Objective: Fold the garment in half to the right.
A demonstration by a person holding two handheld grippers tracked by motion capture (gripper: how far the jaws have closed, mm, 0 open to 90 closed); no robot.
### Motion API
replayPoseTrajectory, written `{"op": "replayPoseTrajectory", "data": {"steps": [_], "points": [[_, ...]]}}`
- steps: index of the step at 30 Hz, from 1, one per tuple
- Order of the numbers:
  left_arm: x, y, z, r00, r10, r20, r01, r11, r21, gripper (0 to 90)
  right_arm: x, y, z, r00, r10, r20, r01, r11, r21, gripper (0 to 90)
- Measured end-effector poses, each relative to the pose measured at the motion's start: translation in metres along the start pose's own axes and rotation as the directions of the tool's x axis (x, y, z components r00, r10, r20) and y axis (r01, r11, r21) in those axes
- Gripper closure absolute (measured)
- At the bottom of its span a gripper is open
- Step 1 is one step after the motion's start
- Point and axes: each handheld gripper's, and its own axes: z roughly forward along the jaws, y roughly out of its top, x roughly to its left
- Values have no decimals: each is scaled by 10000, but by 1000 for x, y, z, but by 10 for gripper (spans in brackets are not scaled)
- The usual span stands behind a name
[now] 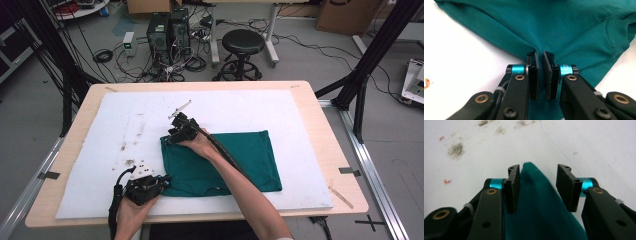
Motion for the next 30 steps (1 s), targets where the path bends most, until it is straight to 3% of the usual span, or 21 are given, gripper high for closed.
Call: {"op": "replayPoseTrajectory", "data": {"steps": [8,19,22,26,30], "points": [[1,0,0,10000,-14,36,14,10000,-7,833,5,8,12,9999,-121,-123,127,9990,436,614],[0,0,0,10000,13,-2,-13,10000,1,833,15,12,18,9961,-683,556,645,9956,677,796],[-2,0,0,9997,183,-137,-183,9998,-22,836,18,13,18,9934,-862,757,804,9938,765,842],[-1,1,-2,10000,-74,-33,74,10000,-60,847,20,16,14,9915,-936,903,861,9927,842,872],[1,4,-10,9994,-287,212,295,9989,-361,852,22,19,6,9935,-785,829,741,9958,540,876]]}}
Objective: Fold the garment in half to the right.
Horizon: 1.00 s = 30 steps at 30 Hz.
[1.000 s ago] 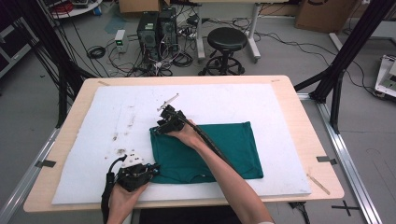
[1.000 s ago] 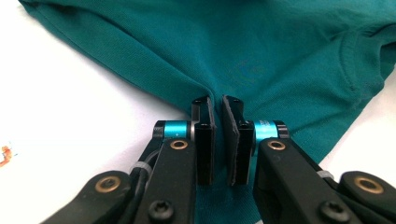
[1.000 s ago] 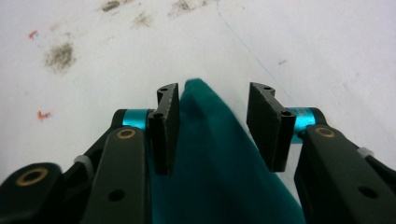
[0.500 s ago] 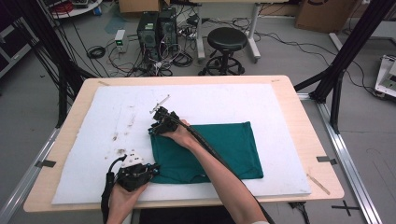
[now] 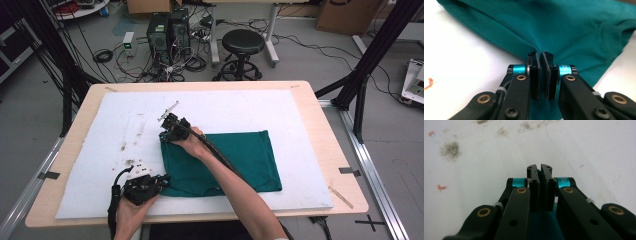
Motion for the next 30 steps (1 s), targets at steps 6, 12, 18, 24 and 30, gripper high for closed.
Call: {"op": "replayPoseTrajectory", "data": {"steps": [6,12,18,24,30], "points": [[0,10,-17,9997,-45,243,57,9989,-459,853,2,8,-18,9998,123,-152,-132,9981,-609,876],[1,20,-42,9999,128,85,-121,9968,-794,853,5,20,-36,9988,258,-405,-312,9895,-1408,876],[3,26,-62,9996,296,-38,-298,9949,-964,853,10,27,-46,9986,190,-499,-283,9808,-1927,876],[1,28,-66,9991,431,-42,-433,9943,-978,853,10,27,-51,9981,69,-618,-191,9798,-1993,875],[-5,22,-48,9984,336,452,-283,9932,-1126,853,9,23,-51,9981,-68,-605,-34,9862,-1658,874]]}}
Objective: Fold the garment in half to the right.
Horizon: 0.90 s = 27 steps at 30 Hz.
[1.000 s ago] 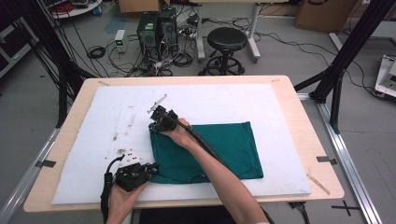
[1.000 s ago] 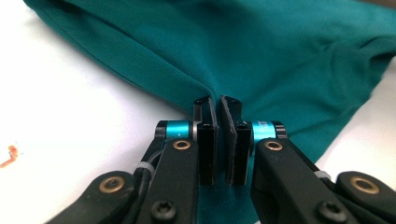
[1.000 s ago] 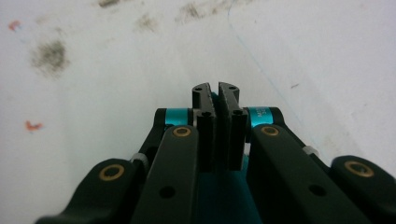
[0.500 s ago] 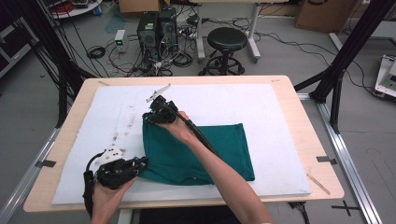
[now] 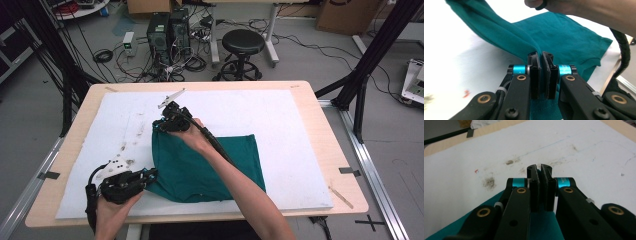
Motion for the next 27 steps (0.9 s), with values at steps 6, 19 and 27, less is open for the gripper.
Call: {"op": "replayPoseTrajectory", "data": {"steps": [6,19,27], "points": [[-14,-4,25,9997,198,161,-199,9998,81,852,-4,-14,-7,9998,-27,191,24,9998,191,872],[-41,12,63,9954,488,823,-520,9979,374,851,-23,-43,-50,9973,282,679,-285,9996,39,870],[-60,20,92,9902,878,1090,-967,9922,786,850,-38,-66,-79,9915,684,1106,-705,9974,156,868]]}}
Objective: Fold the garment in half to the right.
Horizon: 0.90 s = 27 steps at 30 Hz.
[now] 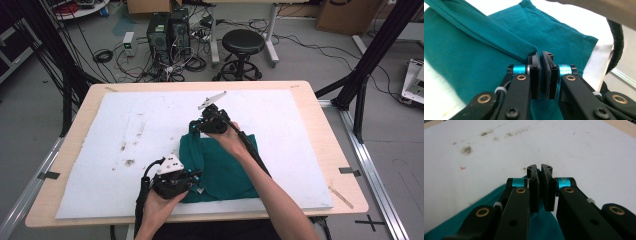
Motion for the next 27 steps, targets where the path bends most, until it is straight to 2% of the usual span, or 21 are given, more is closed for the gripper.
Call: {"op": "replayPoseTrajectory", "data": {"steps": [5,8,16,18,27], "points": [[-5,8,11,9994,13,336,-12,10000,-28,849,-11,-15,-16,9994,301,178,-295,9991,-314,868],[-10,11,20,9991,74,413,-74,10000,-7,849,-19,-22,-22,9986,455,256,-451,9988,-164,868],[-19,19,42,9982,136,589,-136,9999,11,850,-31,-35,-36,9961,705,524,-692,9972,-277,869],[-22,20,47,9980,265,582,-274,9995,141,850,-34,-38,-39,9951,882,449,-870,9958,-291,870],[-29,24,64,9964,228,812,-249,9994,255,850,-47,-52,-52,9925,1096,543,-1091,9940,-126,870]]}}
